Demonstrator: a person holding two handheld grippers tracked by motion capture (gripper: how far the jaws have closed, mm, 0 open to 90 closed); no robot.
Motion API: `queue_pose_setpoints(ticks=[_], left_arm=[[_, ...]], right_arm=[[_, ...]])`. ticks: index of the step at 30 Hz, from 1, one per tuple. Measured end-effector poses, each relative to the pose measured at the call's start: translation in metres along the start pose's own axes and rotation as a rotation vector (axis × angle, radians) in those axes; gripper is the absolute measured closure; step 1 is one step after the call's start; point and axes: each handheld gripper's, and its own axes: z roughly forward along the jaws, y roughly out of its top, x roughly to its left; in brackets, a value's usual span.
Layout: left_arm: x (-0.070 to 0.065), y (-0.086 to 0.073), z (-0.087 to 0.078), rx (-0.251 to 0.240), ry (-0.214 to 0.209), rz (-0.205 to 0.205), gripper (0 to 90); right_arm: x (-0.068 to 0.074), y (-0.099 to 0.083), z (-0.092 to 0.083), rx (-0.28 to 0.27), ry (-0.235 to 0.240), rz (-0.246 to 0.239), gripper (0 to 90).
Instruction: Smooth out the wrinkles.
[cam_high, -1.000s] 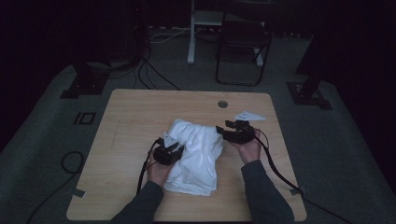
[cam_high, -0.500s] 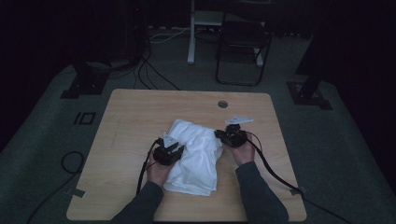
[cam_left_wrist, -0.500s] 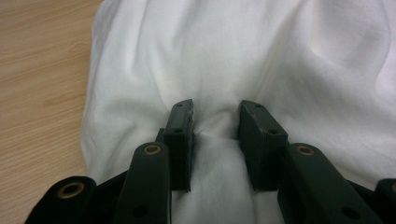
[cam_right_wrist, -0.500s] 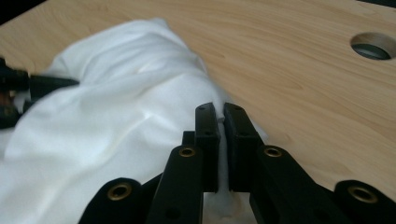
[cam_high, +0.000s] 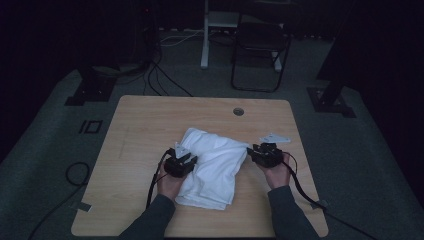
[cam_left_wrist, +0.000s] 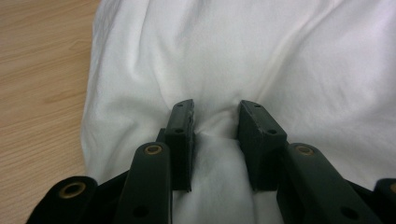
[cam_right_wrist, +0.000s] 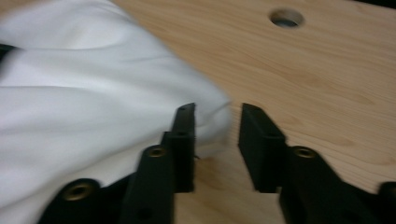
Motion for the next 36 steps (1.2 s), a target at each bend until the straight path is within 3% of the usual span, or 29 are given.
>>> queue_pose_setpoints(ticks=[3, 6, 10, 11, 13, 15, 18, 21, 24, 26, 27, 28, 32, 34, 36], left_arm=[[-0.003, -0.002, -0.002, -0.006, 0.015, -0.016, 66.6], [-0.012, -0.006, -0.007, -0.012, 0.055, -0.038, 66.6], [-0.027, -0.012, -0.011, -0.031, 0.117, -0.045, 66.5], [-0.030, -0.013, -0.011, -0.034, 0.129, -0.041, 66.5], [-0.030, -0.013, -0.011, -0.036, 0.134, -0.042, 66.5], [-0.029, -0.013, -0.011, -0.035, 0.130, -0.047, 66.6], [-0.027, -0.013, -0.011, -0.036, 0.122, -0.047, 66.5], [-0.025, -0.013, -0.011, -0.037, 0.109, -0.052, 66.5], [-0.026, -0.012, -0.011, -0.030, 0.103, -0.045, 66.3], [-0.025, -0.012, -0.011, -0.030, 0.099, -0.054, 66.4], [-0.022, -0.012, -0.011, -0.035, 0.085, -0.066, 66.4], [-0.020, -0.012, -0.012, -0.035, 0.074, -0.074, 66.2], [-0.016, -0.011, -0.013, -0.030, 0.038, -0.093, 65.4], [-0.013, -0.009, -0.014, -0.029, 0.007, -0.103, 63.5], [-0.008, -0.007, -0.017, -0.028, -0.031, -0.129, 61.3]], right_arm=[[0.015, -0.003, -0.011, -0.028, 0.074, -0.016, 56.2], [0.034, -0.010, -0.010, -0.015, 0.188, -0.021, 52.6], [0.048, -0.021, 0.009, 0.046, 0.230, -0.042, 50.0], [0.049, -0.022, 0.014, 0.058, 0.241, -0.037, 52.3], [0.050, -0.024, 0.020, 0.083, 0.259, -0.039, 69.9], [0.051, -0.026, 0.023, 0.117, 0.237, -0.067, 87.7], [0.048, -0.027, 0.021, 0.125, 0.210, -0.078, 89.3], [0.031, -0.034, 0.006, 0.137, 0.143, -0.050, 89.4], [0.018, -0.046, -0.006, 0.143, 0.154, -0.014, 89.1], [0.020, -0.049, -0.008, 0.153, 0.159, -0.022, 85.8], [0.022, -0.049, -0.009, 0.157, 0.139, -0.040, 78.7], [0.024, -0.048, -0.012, 0.141, 0.110, -0.056, 64.9], [0.032, -0.035, -0.030, 0.031, 0.101, -0.070, 50.8], [0.042, -0.028, -0.037, -0.026, 0.134, -0.092, 48.1], [0.055, -0.024, -0.036, -0.035, 0.185, -0.108, 45.8]])
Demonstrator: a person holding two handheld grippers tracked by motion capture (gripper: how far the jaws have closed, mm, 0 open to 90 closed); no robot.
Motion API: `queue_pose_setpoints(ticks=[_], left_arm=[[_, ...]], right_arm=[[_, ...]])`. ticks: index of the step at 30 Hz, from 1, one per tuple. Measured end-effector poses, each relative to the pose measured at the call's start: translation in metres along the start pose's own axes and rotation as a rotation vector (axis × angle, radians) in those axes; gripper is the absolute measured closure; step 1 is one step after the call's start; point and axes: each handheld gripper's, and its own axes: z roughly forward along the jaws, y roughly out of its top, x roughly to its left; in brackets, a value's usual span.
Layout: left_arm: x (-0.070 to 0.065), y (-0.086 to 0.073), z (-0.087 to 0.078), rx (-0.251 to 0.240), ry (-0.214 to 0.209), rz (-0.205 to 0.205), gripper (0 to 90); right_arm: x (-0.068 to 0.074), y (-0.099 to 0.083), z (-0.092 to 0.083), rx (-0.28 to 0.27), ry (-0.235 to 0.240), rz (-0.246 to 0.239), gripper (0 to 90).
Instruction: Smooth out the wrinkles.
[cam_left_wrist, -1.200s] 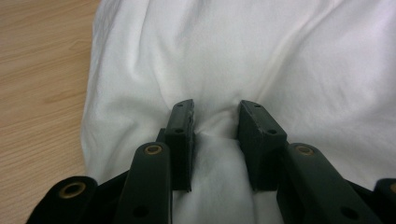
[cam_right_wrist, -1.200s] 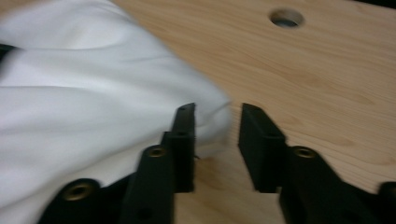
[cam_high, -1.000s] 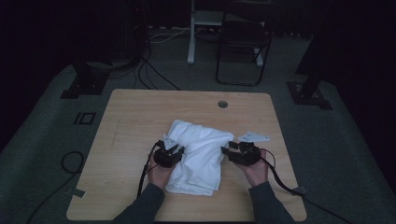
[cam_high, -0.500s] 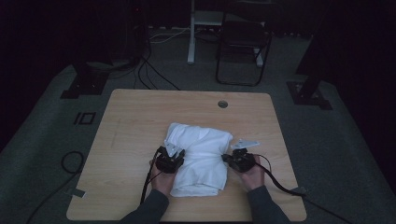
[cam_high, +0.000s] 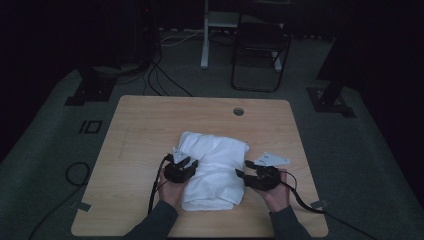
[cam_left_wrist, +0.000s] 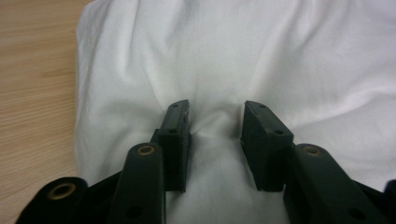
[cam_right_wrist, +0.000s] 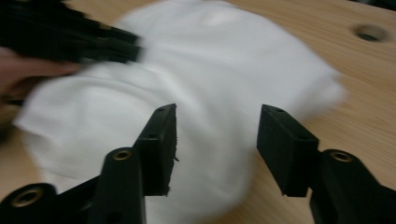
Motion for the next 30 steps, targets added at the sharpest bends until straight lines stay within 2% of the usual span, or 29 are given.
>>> queue_pose_setpoints(ticks=[3, 6, 8, 10, 11, 12, 14, 18, 21, 30], left_arm=[[0.007, 0.005, -0.007, -0.011, -0.076, -0.020, 56.5], [0.011, 0.009, -0.020, -0.028, -0.107, -0.029, 53.5], [0.010, 0.008, -0.036, -0.043, -0.114, 0.002, 52.5], [0.008, 0.003, -0.046, -0.037, -0.109, 0.042, 52.0], [0.007, -0.001, -0.049, -0.029, -0.104, 0.060, 51.6], [0.007, -0.001, -0.049, -0.029, -0.104, 0.060, 51.0], [0.000, -0.016, -0.057, -0.015, -0.077, 0.114, 49.5], [-0.005, -0.027, -0.063, -0.015, -0.056, 0.154, 47.1], [-0.007, -0.028, -0.057, -0.009, -0.033, 0.182, 46.9], [0.002, -0.012, -0.029, -0.011, 0.029, 0.185, 47.7]], right_arm=[[0.018, -0.001, 0.022, 0.040, 0.042, -0.041, 44.7], [0.025, -0.011, 0.044, 0.099, 0.049, -0.048, 45.1], [0.026, -0.019, 0.053, 0.133, 0.048, -0.052, 45.2], [0.028, -0.030, 0.058, 0.186, 0.013, -0.076, 45.5], [0.027, -0.033, 0.058, 0.199, 0.009, -0.080, 45.7], [0.027, -0.033, 0.058, 0.199, 0.009, -0.080, 45.7], [0.025, -0.044, 0.058, 0.235, -0.002, -0.071, 47.5], [0.021, -0.047, 0.059, 0.226, -0.005, -0.051, 50.1], [0.017, -0.044, 0.064, 0.218, -0.017, -0.049, 50.3], [-0.005, -0.031, 0.083, 0.197, -0.056, -0.020, 48.9]])
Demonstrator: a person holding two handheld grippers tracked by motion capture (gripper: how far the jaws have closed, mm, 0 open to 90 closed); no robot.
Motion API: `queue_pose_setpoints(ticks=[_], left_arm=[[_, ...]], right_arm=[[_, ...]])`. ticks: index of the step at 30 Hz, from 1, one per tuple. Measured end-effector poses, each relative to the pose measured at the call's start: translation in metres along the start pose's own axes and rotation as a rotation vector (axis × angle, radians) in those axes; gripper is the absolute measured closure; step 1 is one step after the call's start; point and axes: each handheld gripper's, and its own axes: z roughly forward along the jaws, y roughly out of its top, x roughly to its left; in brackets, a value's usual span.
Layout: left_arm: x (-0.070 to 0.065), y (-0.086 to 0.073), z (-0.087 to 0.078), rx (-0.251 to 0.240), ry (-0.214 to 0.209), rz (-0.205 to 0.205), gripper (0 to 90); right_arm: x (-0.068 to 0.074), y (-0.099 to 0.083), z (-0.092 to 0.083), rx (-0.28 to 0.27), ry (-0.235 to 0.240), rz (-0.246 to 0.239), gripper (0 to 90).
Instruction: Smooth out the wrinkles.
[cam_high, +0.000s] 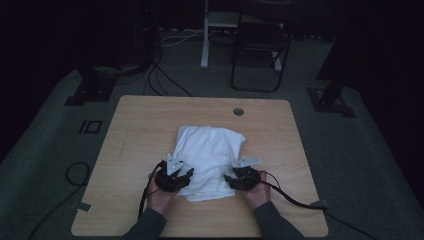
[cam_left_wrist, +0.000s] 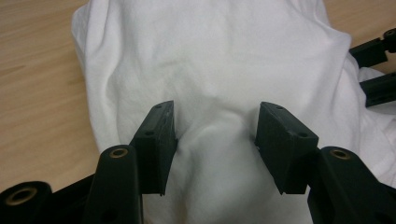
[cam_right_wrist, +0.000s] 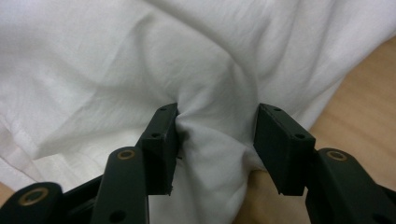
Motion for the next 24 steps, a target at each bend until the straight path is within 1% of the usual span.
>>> queue_pose_setpoints(ticks=[2, 4, 5, 7, 8, 10, 13, 16, 19, 21, 22, 24], left_arm=[[0.005, 0.004, 0.006, -0.002, 0.006, -0.015, 47.8], [0.009, 0.008, 0.011, 0.004, 0.013, -0.019, 47.9], [0.009, 0.008, 0.011, 0.004, 0.013, -0.019, 47.9], [0.012, 0.011, 0.014, 0.009, 0.030, -0.023, 47.9], [0.013, 0.012, 0.016, 0.011, 0.042, -0.030, 47.9], [0.015, 0.013, 0.017, 0.013, 0.052, -0.042, 47.9], [0.020, 0.015, 0.019, 0.016, 0.070, -0.049, 47.9], [0.026, 0.016, 0.020, 0.020, 0.080, -0.068, 47.9], [0.029, 0.016, 0.019, 0.009, 0.071, -0.089, 47.7], [0.031, 0.016, 0.018, 0.001, 0.060, -0.091, 47.4], [0.031, 0.016, 0.017, 0.000, 0.055, -0.095, 47.0], [0.033, 0.018, 0.012, -0.019, 0.052, -0.097, 45.0]], right_arm=[[-0.005, 0.004, 0.005, -0.009, -0.006, -0.001, 48.5], [-0.010, 0.009, 0.010, -0.011, -0.010, 0.006, 48.5], [-0.010, 0.009, 0.010, -0.011, -0.010, 0.006, 48.5], [-0.015, 0.015, 0.015, -0.007, -0.014, 0.004, 48.3], [-0.017, 0.017, 0.017, -0.007, -0.015, 0.003, 48.3], [-0.020, 0.023, 0.022, -0.005, -0.015, 0.002, 48.4], [-0.022, 0.029, 0.028, -0.005, -0.012, -0.002, 48.4], [-0.022, 0.034, 0.033, -0.008, -0.009, -0.006, 48.2], [-0.023, 0.036, 0.036, -0.015, -0.001, -0.010, 47.6], [-0.024, 0.036, 0.036, -0.017, 0.003, -0.014, 46.8], [-0.024, 0.036, 0.036, -0.016, 0.004, -0.016, 45.0], [-0.024, 0.036, 0.034, -0.005, -0.012, -0.016, 39.9]])
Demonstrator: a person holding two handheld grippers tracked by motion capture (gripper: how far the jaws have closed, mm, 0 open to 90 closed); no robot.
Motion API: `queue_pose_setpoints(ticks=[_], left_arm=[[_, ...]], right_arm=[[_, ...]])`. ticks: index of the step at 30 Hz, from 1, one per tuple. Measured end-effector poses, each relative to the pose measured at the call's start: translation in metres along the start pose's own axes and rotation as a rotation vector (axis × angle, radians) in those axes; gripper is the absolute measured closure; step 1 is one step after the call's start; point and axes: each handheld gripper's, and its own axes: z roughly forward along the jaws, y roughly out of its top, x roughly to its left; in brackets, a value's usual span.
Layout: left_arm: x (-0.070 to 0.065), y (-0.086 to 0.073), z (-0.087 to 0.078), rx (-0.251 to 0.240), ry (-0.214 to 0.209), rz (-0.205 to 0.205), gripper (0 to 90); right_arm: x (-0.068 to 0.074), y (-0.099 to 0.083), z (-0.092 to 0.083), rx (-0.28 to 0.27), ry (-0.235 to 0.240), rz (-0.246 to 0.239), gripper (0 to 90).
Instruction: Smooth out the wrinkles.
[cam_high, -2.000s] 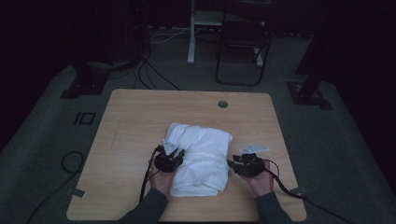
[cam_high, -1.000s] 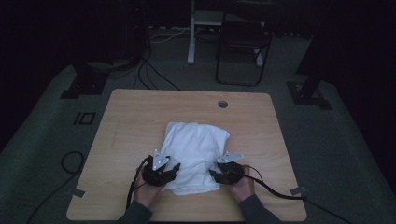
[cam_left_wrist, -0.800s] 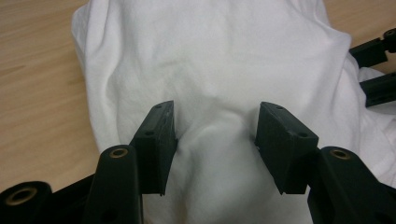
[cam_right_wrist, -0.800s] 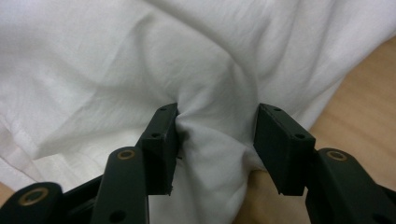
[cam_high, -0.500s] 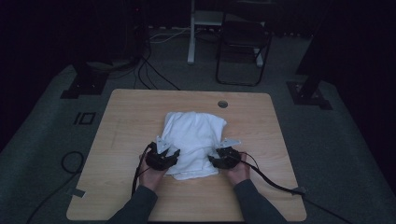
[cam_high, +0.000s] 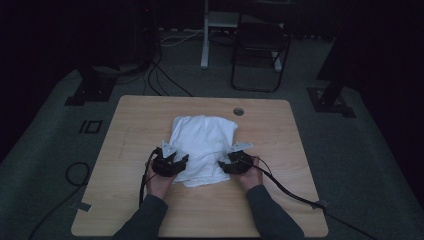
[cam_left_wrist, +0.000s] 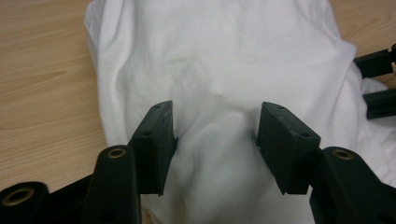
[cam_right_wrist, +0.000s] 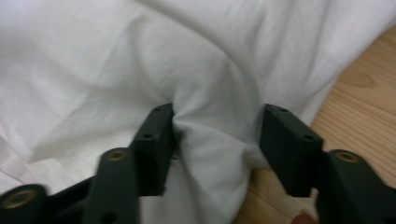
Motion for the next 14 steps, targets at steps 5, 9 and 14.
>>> queue_pose_setpoints(ticks=[5, 9, 14], left_arm=[[0.007, 0.004, -0.018, -0.042, 0.008, -0.004, 44.3], [0.018, 0.005, -0.032, -0.066, 0.021, -0.022, 44.3], [0.031, 0.003, -0.039, -0.070, 0.035, -0.060, 44.3]], right_arm=[[-0.002, -0.005, -0.022, -0.072, -0.006, 0.038, 33.2], [-0.004, -0.014, -0.047, -0.114, -0.020, 0.044, 30.9], [-0.011, -0.024, -0.060, -0.121, -0.024, 0.062, 29.5]])
